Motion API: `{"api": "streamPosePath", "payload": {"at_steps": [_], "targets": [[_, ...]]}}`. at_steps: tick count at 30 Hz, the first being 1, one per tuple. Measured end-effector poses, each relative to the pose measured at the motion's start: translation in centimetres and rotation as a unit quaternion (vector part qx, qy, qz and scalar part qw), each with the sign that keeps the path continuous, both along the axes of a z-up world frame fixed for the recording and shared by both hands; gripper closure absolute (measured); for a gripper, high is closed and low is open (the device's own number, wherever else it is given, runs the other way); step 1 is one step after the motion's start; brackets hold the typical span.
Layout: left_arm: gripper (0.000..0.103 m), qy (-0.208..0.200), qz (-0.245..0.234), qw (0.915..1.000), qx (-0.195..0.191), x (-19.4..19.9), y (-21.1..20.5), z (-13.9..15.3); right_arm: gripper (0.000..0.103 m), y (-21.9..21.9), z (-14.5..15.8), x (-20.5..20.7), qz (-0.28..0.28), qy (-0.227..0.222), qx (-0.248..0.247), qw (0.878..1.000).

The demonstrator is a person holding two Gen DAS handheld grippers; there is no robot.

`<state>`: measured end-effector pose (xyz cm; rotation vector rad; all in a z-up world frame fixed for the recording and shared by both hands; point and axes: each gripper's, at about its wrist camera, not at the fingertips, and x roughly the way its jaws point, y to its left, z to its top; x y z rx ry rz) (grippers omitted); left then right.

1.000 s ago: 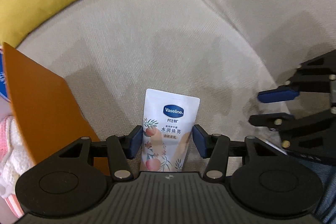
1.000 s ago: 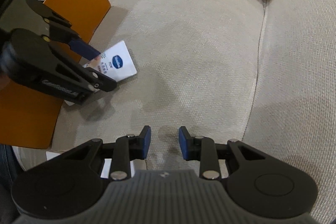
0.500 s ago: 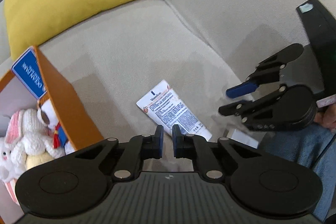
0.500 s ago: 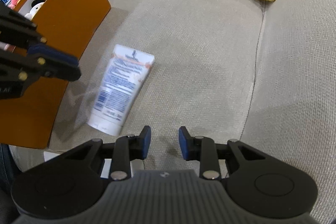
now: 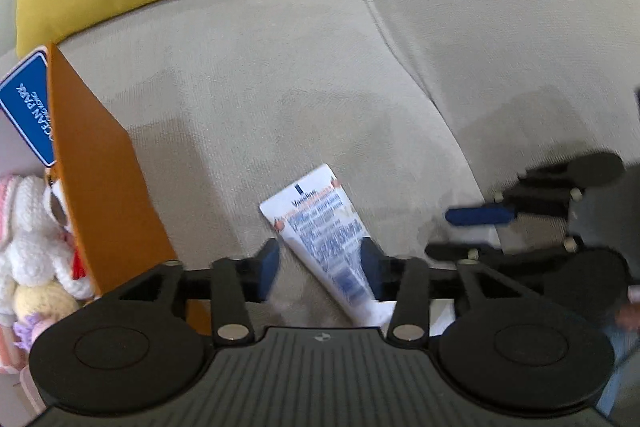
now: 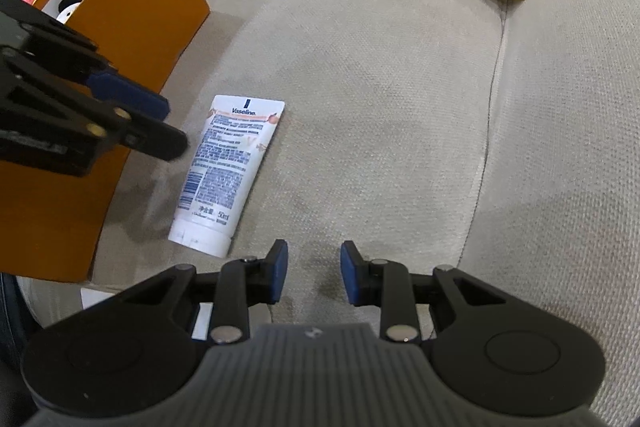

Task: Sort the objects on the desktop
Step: 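Grasp the white Vaseline lotion tube with the left gripper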

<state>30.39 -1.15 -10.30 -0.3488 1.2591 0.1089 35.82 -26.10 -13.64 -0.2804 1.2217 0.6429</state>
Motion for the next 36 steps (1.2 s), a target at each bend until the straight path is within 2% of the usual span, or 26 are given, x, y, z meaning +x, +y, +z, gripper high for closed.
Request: {"api": "streamPosePath", "payload": {"at_steps": [2,6,7,8,9,12,15,22,24,26,31,36], "targets": [[0.048,0.008,0.018,0.9998,0.002,0.6,0.2,-0.6,0.072,0.3,0.3,0.3,-0.001,0.008,0.018,1.0],[0.046,0.033,0.051,0.9981,-0.011,1.7,0.7,-2.4,0.072,1.7,0.8,-0.1,0.03,-0.003,0.025,0.999],[0.044,0.038,0.055,0.9977,-0.012,1.9,0.8,-2.8,0.072,1.9,0.8,-0.1,0.037,-0.005,0.024,0.999],[0.037,0.038,0.061,0.9973,-0.015,1.9,0.8,-3.1,0.072,2.2,0.8,-0.2,0.041,-0.008,0.02,0.999],[0.035,0.036,0.067,0.9969,-0.019,2.0,1.0,-3.3,0.072,2.4,0.7,-0.2,0.045,-0.01,0.016,0.999],[0.032,0.036,0.071,0.9965,-0.024,2.2,1.0,-3.8,0.072,2.5,0.3,-0.1,0.048,-0.015,0.005,0.999],[0.033,0.028,0.06,0.9978,-0.01,2.1,0.4,-3.8,0.072,2.4,-0.2,0.0,0.043,-0.01,0.0,0.999],[0.054,0.002,0.051,0.9987,-0.009,0.8,0.3,-3.0,0.072,2.5,-0.4,0.0,0.041,-0.01,0.002,0.999],[0.077,-0.014,0.05,0.9986,-0.01,0.3,0.2,-2.6,0.072,2.7,-0.4,-0.1,0.04,-0.012,0.001,0.999],[0.085,-0.028,0.043,0.9985,-0.02,0.5,0.2,-1.6,0.072,2.5,-0.3,-0.2,0.039,-0.015,0.0,0.999],[0.086,-0.043,0.013,0.9989,-0.013,-0.4,-0.5,-0.1,0.072,2.5,0.0,-0.4,0.039,-0.019,0.006,0.999],[0.086,-0.048,0.01,0.9986,-0.02,-0.8,-0.7,0.3,0.072,2.5,0.1,-0.4,0.043,-0.023,0.005,0.999]]}}
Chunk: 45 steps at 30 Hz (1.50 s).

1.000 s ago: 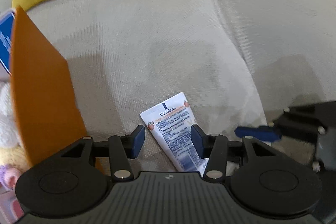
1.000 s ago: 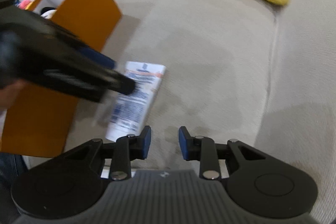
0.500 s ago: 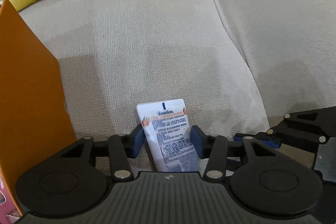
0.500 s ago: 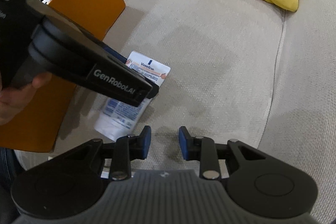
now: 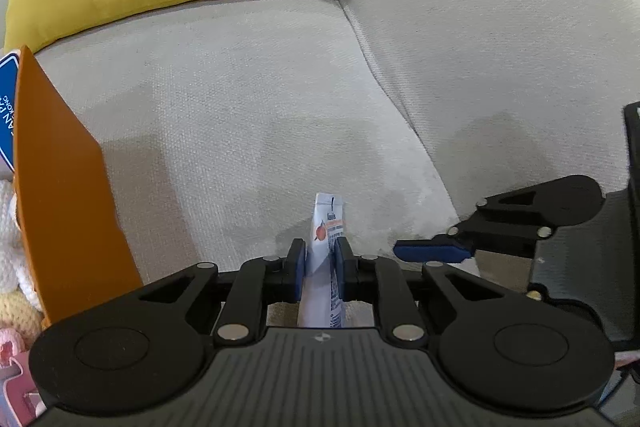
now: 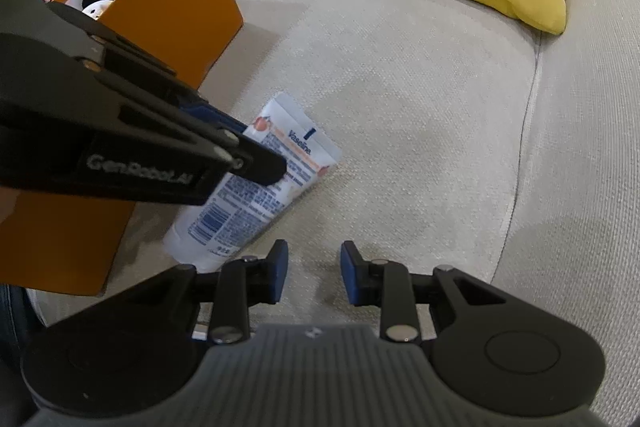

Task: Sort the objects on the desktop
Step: 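Grasp the white Vaseline lotion tube with the left gripper, then grasp the white rectangular box with the right gripper while the left gripper holds the tube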

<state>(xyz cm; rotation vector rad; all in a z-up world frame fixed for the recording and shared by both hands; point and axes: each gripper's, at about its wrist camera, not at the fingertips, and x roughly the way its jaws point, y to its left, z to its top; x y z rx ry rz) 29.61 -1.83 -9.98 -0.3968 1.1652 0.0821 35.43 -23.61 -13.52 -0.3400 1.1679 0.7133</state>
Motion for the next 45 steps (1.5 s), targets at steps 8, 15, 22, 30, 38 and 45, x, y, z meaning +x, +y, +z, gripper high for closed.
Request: {"api": "streamPosePath", "payload": {"at_steps": [8,15,22,30,38,45], "targets": [[0.088,-0.046,-0.03,0.9983,0.019,-1.6,-1.4,3.0,0.072,-0.1,1.2,-0.4,0.005,-0.006,0.013,1.0],[0.089,-0.065,-0.067,0.9945,0.047,-4.3,-2.6,4.3,0.072,0.0,1.7,-1.2,0.014,-0.012,0.013,1.0],[0.089,-0.059,-0.093,0.9922,0.059,-6.9,-3.2,3.3,0.072,0.5,2.1,-3.1,0.042,-0.01,0.01,0.999],[0.088,-0.031,-0.117,0.9891,0.084,-7.6,-4.4,2.4,0.072,0.5,2.5,-5.5,0.091,-0.004,-0.02,0.996],[0.089,-0.068,-0.095,0.9882,0.099,-10.3,-4.4,4.2,0.07,2.6,2.7,-9.9,0.207,-0.011,-0.073,0.975],[0.089,-0.113,-0.049,0.9885,0.088,-15.0,-2.3,8.6,0.054,4.5,1.9,-12.3,0.298,-0.02,-0.128,0.946]]}}
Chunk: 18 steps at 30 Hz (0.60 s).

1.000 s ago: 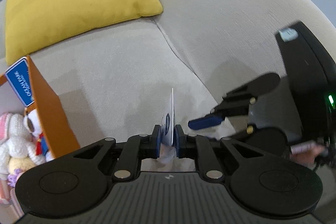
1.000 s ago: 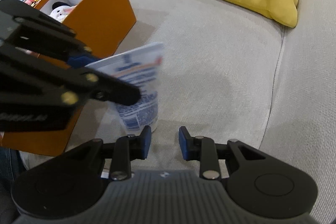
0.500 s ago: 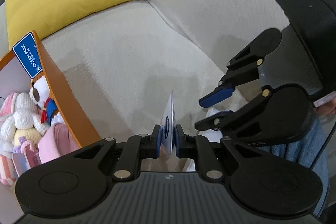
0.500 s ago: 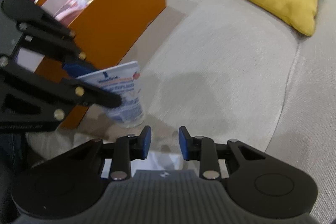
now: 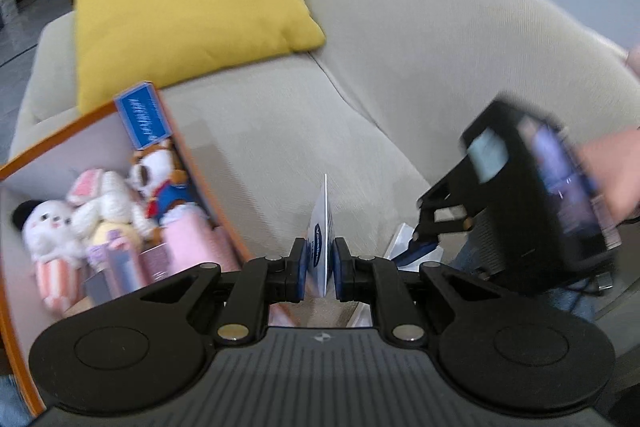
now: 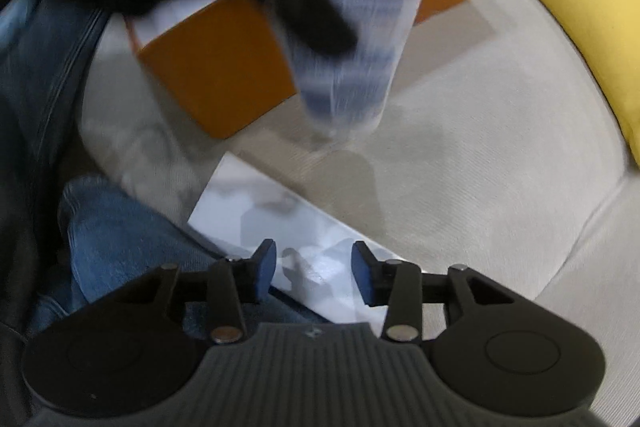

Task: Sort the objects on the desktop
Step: 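Grasp the white rectangular box with the right gripper while the left gripper holds the tube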

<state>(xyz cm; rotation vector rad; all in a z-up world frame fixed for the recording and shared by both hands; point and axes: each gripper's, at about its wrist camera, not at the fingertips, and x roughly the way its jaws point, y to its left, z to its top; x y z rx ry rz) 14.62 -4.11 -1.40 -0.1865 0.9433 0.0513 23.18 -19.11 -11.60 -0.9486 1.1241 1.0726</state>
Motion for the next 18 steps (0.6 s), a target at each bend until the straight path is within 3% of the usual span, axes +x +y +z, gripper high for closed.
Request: {"api": "streamPosePath", "payload": {"at_steps": [1,5,10,13,15,18], "targets": [[0.089,-0.005,0.007,1.0,-0.004,-0.4,0.3,0.5,0.054,0.3,-0.4,-0.1,0.009,0.001,-0.01,1.0],[0.089,-0.025,0.031,0.9988,-0.029,-2.3,1.8,2.4,0.037,1.6,-1.0,-0.5,0.057,0.003,-0.032,0.998],[0.089,-0.051,0.043,0.9971,-0.038,-3.5,2.4,4.3,0.031,3.2,-1.5,-1.3,0.117,-0.013,-0.062,0.991],[0.089,-0.062,0.045,0.9966,-0.031,-4.1,2.6,5.3,0.028,4.9,-2.2,-0.6,0.121,-0.009,-0.072,0.99],[0.089,-0.067,0.049,0.9961,-0.029,-4.5,2.9,5.7,0.018,4.7,-2.6,0.6,0.118,-0.009,-0.072,0.99],[0.089,-0.069,0.059,0.9956,-0.025,-4.8,3.5,5.9,0.016,4.2,-3.0,1.8,0.094,0.013,-0.067,0.993]]}}
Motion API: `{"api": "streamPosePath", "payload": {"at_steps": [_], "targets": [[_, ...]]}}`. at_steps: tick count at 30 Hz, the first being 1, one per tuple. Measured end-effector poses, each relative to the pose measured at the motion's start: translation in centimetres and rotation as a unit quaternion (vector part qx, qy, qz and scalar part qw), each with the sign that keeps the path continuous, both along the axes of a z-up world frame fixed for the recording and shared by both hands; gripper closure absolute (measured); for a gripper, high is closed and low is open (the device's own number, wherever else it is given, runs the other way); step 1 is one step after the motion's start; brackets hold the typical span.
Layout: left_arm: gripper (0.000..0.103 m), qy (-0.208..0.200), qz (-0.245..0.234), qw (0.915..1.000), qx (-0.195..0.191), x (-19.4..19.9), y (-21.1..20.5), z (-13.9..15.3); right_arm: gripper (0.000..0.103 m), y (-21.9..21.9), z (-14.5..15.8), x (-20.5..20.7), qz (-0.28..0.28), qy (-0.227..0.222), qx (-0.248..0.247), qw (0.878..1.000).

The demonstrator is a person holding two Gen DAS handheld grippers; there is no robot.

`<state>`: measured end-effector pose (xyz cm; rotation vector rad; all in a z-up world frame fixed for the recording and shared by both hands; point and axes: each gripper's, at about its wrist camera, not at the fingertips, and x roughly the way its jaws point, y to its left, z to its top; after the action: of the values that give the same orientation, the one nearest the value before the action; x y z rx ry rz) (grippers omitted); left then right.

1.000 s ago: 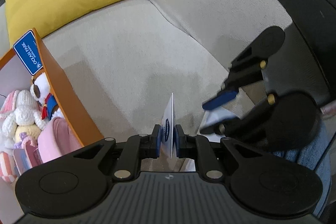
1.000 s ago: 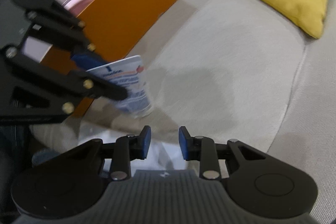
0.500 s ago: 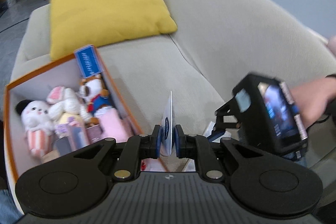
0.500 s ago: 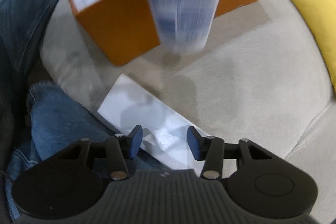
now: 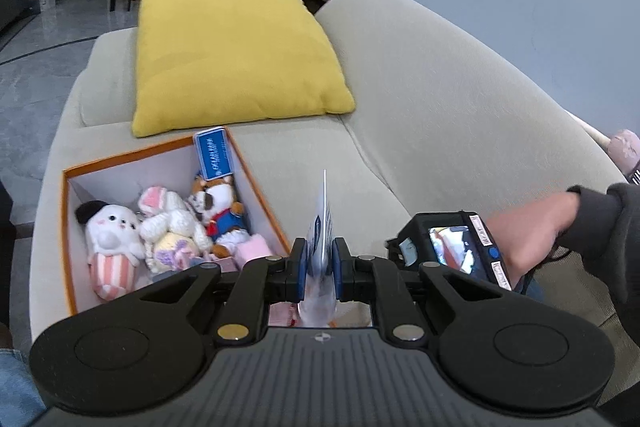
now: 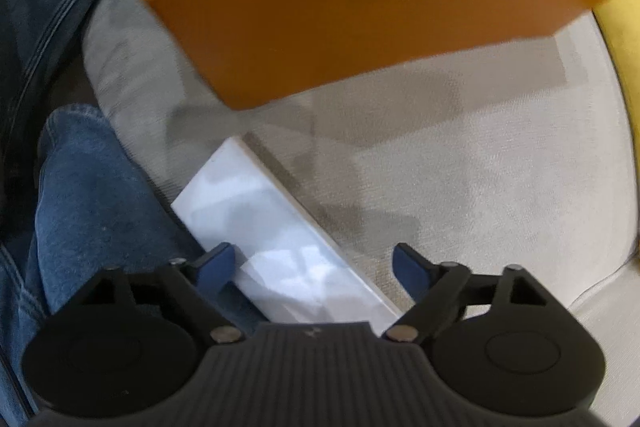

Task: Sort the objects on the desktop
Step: 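Grasp the white rectangular box with the right gripper while the left gripper holds the tube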

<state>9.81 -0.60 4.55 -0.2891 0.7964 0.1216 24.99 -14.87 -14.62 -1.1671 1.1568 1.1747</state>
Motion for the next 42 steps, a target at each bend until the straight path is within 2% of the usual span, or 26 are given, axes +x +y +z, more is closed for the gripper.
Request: {"api": "streamPosePath", "payload": {"at_steps": [3,5,10,12,15,18,23,26,30,33,38,40,42], "targets": [[0.089,0.001,0.011,0.9999,0.003,-0.4,0.8,0.0,0.016,-0.6,0.2,1.0,-0.03,0.006,0.01,0.999],[0.089,0.002,0.018,0.9998,0.004,-0.6,1.2,0.0,0.017,-1.2,0.7,1.9,-0.055,-0.01,0.023,0.998],[0.089,0.0,0.027,0.9996,0.003,-0.8,1.9,0.0,0.03,-2.8,1.9,5.5,-0.134,-0.031,0.041,0.99],[0.089,-0.001,0.026,0.9997,0.005,-0.9,1.9,0.1,0.032,-3.0,2.0,5.5,-0.125,-0.022,0.041,0.991],[0.089,0.001,0.027,0.9996,0.006,-1.1,2.1,0.1,0.034,-2.5,1.8,4.0,-0.073,-0.003,0.03,0.997],[0.089,0.004,0.035,0.9994,0.006,-1.3,2.5,0.2,0.03,-1.5,1.0,2.6,-0.022,0.008,0.009,1.0],[0.089,-0.002,0.048,0.9988,0.01,-2.3,3.0,0.8,0.018,0.1,-0.1,3.1,0.001,0.048,-0.039,0.998],[0.089,-0.004,0.059,0.9982,0.012,-2.9,3.5,1.1,0.017,0.8,-1.4,4.0,0.001,0.088,-0.074,0.993],[0.089,-0.002,0.069,0.9975,0.013,-3.2,4.2,1.1,0.007,1.5,-2.8,4.6,-0.008,0.095,-0.083,0.992],[0.089,0.0,0.072,0.9973,0.012,-3.1,4.7,0.9,0.008,1.2,-2.5,4.7,-0.028,0.082,-0.072,0.994],[0.089,-0.002,0.068,0.9977,0.008,-2.9,4.7,0.6,0.009,-0.5,-1.7,5.4,-0.097,0.057,-0.027,0.993],[0.089,-0.004,0.067,0.9977,0.009,-2.9,4.6,0.6,0.01,-0.6,-1.1,5.6,-0.105,0.023,-0.011,0.994],[0.089,-0.005,0.066,0.9978,0.01,-2.9,4.4,0.7,0.023,-0.5,-1.4,6.6,-0.14,-0.033,-0.015,0.989]]}}
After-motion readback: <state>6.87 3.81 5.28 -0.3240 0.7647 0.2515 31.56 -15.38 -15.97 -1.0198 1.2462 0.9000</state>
